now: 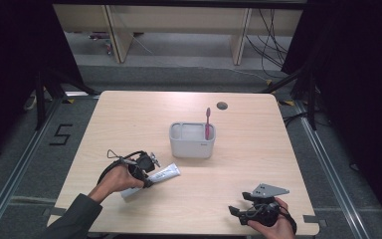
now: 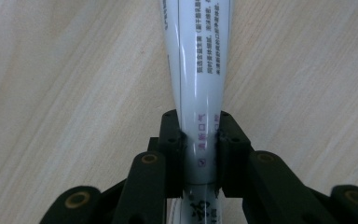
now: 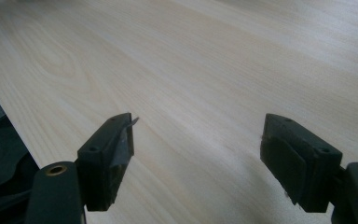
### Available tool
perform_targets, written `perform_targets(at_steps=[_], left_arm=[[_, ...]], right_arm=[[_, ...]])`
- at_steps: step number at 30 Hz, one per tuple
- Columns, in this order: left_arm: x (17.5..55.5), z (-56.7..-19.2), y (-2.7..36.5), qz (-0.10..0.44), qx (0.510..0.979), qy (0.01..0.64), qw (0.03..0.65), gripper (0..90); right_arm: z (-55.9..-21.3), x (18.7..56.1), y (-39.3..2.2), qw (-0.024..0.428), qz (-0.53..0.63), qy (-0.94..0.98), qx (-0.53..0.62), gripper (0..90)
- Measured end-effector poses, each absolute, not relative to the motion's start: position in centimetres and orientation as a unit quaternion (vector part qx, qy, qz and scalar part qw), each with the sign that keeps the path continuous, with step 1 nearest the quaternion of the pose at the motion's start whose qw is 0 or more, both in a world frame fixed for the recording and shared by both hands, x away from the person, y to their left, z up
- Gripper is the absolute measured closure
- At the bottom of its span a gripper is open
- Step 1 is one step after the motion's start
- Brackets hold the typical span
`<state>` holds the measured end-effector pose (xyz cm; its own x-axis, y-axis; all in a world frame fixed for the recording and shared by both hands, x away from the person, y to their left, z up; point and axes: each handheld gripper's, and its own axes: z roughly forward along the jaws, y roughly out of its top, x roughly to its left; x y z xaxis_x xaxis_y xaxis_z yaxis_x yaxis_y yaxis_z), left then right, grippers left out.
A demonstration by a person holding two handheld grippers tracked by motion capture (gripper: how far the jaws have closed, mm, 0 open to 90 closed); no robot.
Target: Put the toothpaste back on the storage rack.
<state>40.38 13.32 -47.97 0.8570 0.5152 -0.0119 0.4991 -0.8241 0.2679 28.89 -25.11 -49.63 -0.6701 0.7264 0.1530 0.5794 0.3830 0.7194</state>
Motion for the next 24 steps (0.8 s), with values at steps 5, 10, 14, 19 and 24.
perform_targets(at_steps=[5, 10, 14, 19, 24], left_arm=[[40.6, -48.0, 13.3, 0.022, 0.955, 0.266, 0.126, 74.7], [40.7, -47.9, 13.2, 0.022, 0.958, 0.259, 0.121, 74.8], [40.6, -47.9, 13.2, 0.034, 0.960, 0.248, 0.122, 75.1], [40.7, -47.3, 13.9, 0.044, 0.952, 0.263, 0.149, 75.4], [40.5, -45.7, 14.8, 0.047, 0.950, 0.254, 0.175, 75.5]], right_arm=[[-49.7, 28.9, -25.1, 0.093, 0.390, 0.827, 0.395, 26.8], [-49.6, 28.7, -25.0, 0.086, 0.390, 0.821, 0.408, 26.8], [-49.6, 28.8, -25.1, 0.090, 0.392, 0.820, 0.407, 26.7], [-49.6, 28.8, -25.1, 0.084, 0.390, 0.819, 0.411, 26.8], [-49.6, 28.8, -25.1, 0.084, 0.390, 0.819, 0.411, 26.7]])
